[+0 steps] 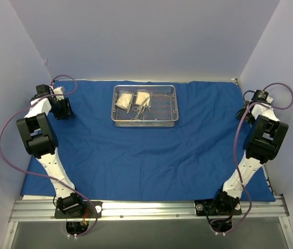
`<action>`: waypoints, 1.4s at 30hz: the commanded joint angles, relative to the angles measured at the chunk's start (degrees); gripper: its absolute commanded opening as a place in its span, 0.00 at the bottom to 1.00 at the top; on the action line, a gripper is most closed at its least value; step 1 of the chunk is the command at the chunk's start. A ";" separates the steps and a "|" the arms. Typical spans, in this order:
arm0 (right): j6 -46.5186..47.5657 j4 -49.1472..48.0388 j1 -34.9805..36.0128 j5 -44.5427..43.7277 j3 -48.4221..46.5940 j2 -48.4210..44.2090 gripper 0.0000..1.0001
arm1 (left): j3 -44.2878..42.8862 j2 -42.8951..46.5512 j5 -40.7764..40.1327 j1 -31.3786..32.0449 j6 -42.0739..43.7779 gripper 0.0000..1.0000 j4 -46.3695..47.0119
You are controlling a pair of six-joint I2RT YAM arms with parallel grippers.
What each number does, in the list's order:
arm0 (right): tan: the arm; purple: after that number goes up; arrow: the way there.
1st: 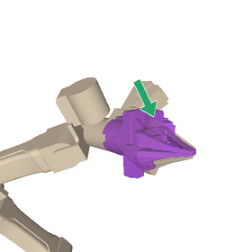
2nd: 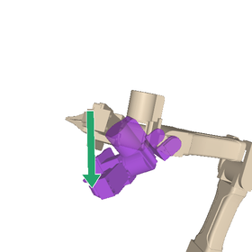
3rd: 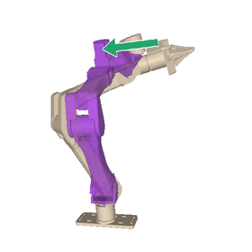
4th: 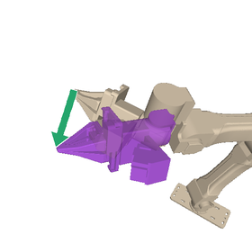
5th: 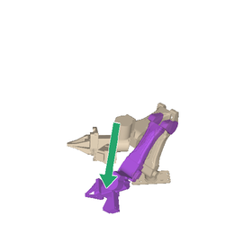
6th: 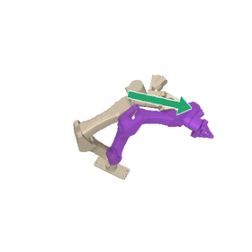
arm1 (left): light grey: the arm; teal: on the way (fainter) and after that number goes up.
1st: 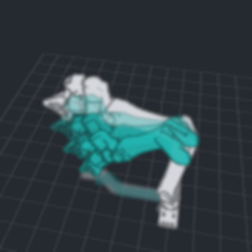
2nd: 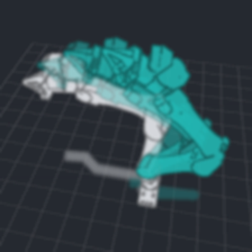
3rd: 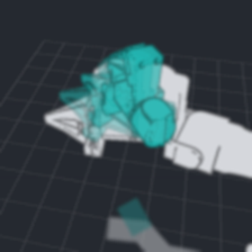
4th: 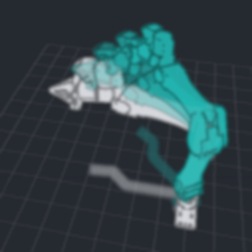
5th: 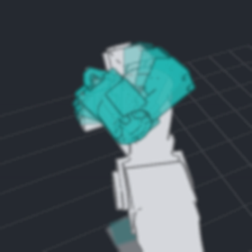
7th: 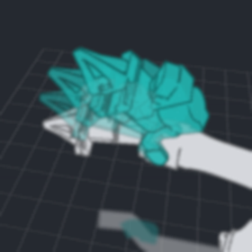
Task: Open and lay out the surgical kit
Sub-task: Smooth out the surgical kit at the center of the board.
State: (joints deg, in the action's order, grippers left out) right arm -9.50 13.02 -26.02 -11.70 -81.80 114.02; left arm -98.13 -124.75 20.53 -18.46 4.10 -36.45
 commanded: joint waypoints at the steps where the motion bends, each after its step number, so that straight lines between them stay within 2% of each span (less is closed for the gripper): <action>1: 5.97 2.63 0.09 1.14 -4.15 3.04 0.94 | -1.37 1.61 1.70 0.26 0.47 0.51 1.20; 3: 7.21 2.98 0.18 3.52 -5.39 4.72 0.90 | -1.45 1.96 0.48 0.44 1.00 0.51 1.11; 9: 7.13 0.35 -0.17 5.11 -1.18 6.74 0.58 | -1.10 2.75 -1.02 0.62 1.44 0.51 1.03; 10: 6.78 0.17 -0.26 4.85 -0.91 6.66 0.43 | -1.01 2.76 -1.37 0.62 1.53 0.51 0.94; 12: 5.72 -0.70 -0.70 3.19 -0.38 6.40 0.31 | -1.01 2.93 -1.64 0.70 1.70 0.51 0.85; 13: 5.54 -0.97 -0.79 3.18 -0.20 6.13 0.21 | -1.19 2.93 -1.81 0.79 1.79 0.51 0.76; 17: 5.28 -1.59 -1.31 4.58 -0.47 7.27 0.00 | -1.54 2.76 -3.04 1.32 2.23 0.51 0.67; 26: 4.58 -0.62 -1.14 -2.35 -0.73 6.93 0.00 | -1.45 2.23 -3.66 1.41 2.49 0.51 0.76; 29: 4.84 -0.45 0.61 -1.04 -0.91 4.03 0.00 | -1.63 2.05 -3.57 1.49 2.49 0.51 0.68; 31: 4.49 -0.45 2.46 -0.95 -0.38 0.62 0.15 | -1.63 2.05 -3.74 1.50 2.58 0.51 0.67; 34: 0.37 -1.15 6.06 -0.96 2.86 -5.18 0.27 | -1.28 2.84 -4.27 1.50 2.58 0.51 0.06; 36: -3.22 -0.63 8.61 0.44 6.37 -9.22 0.43 | -0.49 5.29 -3.40 1.58 3.19 0.50 -0.46; 38: -4.91 0.95 10.72 1.76 8.40 -11.87 0.47 | 1.18 7.40 -1.82 1.76 3.90 0.51 -0.82; 42: -8.07 5.78 19.92 3.61 12.80 -18.90 0.57 | 1.71 12.51 0.29 3.34 6.44 0.54 -3.97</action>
State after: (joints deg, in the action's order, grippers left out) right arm -13.28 12.51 -10.81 -10.04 -71.53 99.77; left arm -95.79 -119.87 17.50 -16.62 7.84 -38.76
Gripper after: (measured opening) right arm 0.554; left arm 0.527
